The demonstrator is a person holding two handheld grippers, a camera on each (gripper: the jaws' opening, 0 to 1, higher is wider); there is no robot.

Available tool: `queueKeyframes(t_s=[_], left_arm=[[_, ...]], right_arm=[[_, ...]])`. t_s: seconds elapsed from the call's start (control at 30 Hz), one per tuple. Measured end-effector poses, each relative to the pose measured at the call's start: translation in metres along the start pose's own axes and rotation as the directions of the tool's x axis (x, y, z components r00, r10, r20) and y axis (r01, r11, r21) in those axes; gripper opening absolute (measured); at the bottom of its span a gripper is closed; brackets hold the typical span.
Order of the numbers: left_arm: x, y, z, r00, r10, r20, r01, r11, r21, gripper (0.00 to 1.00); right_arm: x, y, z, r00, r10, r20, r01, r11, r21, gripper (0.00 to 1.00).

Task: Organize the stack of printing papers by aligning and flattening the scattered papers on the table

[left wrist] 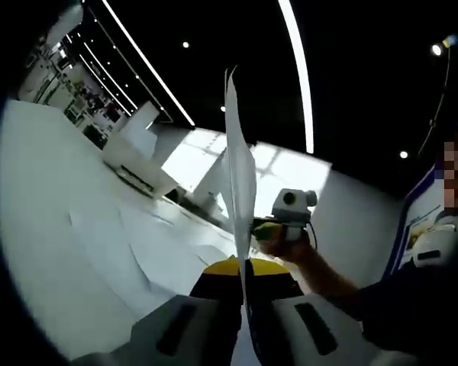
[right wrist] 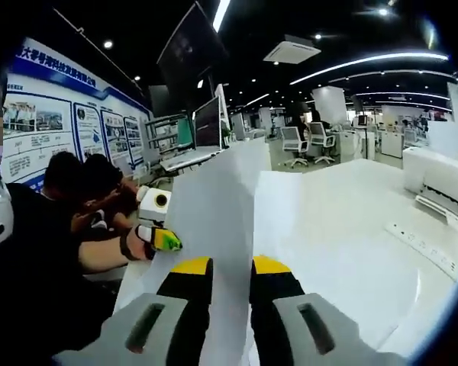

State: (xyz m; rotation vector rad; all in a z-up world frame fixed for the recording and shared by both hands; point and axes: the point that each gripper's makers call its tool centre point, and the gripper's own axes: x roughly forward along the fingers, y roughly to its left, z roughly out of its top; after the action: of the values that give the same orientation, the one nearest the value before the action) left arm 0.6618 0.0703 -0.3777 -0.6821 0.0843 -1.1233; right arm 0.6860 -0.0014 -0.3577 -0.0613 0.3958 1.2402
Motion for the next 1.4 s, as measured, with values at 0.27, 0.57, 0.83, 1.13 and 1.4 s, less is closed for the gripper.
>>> queueKeyframes(t_s=[0.27, 0.57, 0.83, 1.13, 1.4], left_arm=[[0.0, 0.0, 0.0, 1.0, 0.002, -0.001, -0.002, 1.0, 0.006, 0.06], [0.0, 0.001, -0.002, 1.0, -0.002, -0.011, 0.002, 1.0, 0.011, 0.06], [-0.001, 0.003, -0.001, 1.0, -0.001, -0.011, 0.002, 1.0, 0.013, 0.06], [0.0, 0.001, -0.003, 1.0, -0.002, -0.012, 0.002, 1.0, 0.013, 0.06], [0.0, 0.003, -0.003, 1.0, -0.001, -0.012, 0.001, 1.0, 0.013, 0.06]], right_arm=[[-0.005, -0.006, 0.007, 0.998, -0.031, 0.047, 0.032, 0.999, -0.021, 0.28], [-0.006, -0.014, 0.007, 0.997, -0.054, 0.063, 0.056, 0.998, -0.026, 0.43], [-0.006, -0.022, 0.008, 0.994, -0.083, 0.077, 0.086, 0.996, -0.037, 0.57], [-0.011, -0.028, 0.007, 0.989, -0.112, 0.098, 0.116, 0.993, -0.036, 0.67], [-0.017, -0.03, 0.005, 0.984, -0.135, 0.116, 0.14, 0.989, -0.04, 0.78]])
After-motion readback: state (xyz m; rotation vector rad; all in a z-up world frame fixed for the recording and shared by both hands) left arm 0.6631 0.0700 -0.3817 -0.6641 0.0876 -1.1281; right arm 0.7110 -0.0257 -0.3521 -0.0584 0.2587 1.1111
